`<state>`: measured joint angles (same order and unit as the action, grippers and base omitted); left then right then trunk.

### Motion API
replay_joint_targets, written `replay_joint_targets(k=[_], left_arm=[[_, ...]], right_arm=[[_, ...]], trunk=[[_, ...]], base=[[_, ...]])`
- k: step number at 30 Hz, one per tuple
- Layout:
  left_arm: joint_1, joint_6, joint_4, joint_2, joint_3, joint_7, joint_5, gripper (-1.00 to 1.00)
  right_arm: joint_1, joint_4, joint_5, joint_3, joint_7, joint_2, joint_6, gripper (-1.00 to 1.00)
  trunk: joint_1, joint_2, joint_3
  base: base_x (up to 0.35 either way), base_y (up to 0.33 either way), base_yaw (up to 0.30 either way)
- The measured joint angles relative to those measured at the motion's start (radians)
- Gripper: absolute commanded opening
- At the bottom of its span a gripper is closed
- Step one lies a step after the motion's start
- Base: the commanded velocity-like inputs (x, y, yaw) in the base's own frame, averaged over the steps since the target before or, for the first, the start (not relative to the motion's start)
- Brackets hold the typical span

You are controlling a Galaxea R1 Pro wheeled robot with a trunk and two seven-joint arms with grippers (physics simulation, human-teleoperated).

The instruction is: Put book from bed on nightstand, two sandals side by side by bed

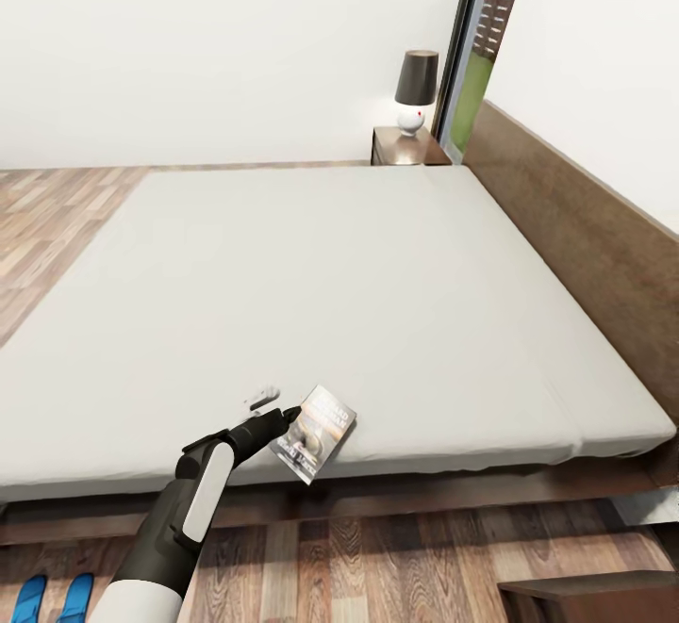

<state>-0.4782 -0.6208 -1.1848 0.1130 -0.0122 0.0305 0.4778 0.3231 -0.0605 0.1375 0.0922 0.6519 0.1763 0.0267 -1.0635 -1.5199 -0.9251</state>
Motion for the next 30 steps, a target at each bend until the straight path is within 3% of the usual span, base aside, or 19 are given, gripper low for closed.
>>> replay_joint_targets(k=[30], left_arm=[[0.0, -0.001, 0.0, 0.0, 0.001, 0.0, 0.001, 1.0]], right_arm=[[0.0, 0.0, 0.0, 0.0, 0.0, 0.0, 0.0, 1.0]], trunk=[[0.115, 0.21, 0.094]], base=[[0.0, 0.0, 0.0]])
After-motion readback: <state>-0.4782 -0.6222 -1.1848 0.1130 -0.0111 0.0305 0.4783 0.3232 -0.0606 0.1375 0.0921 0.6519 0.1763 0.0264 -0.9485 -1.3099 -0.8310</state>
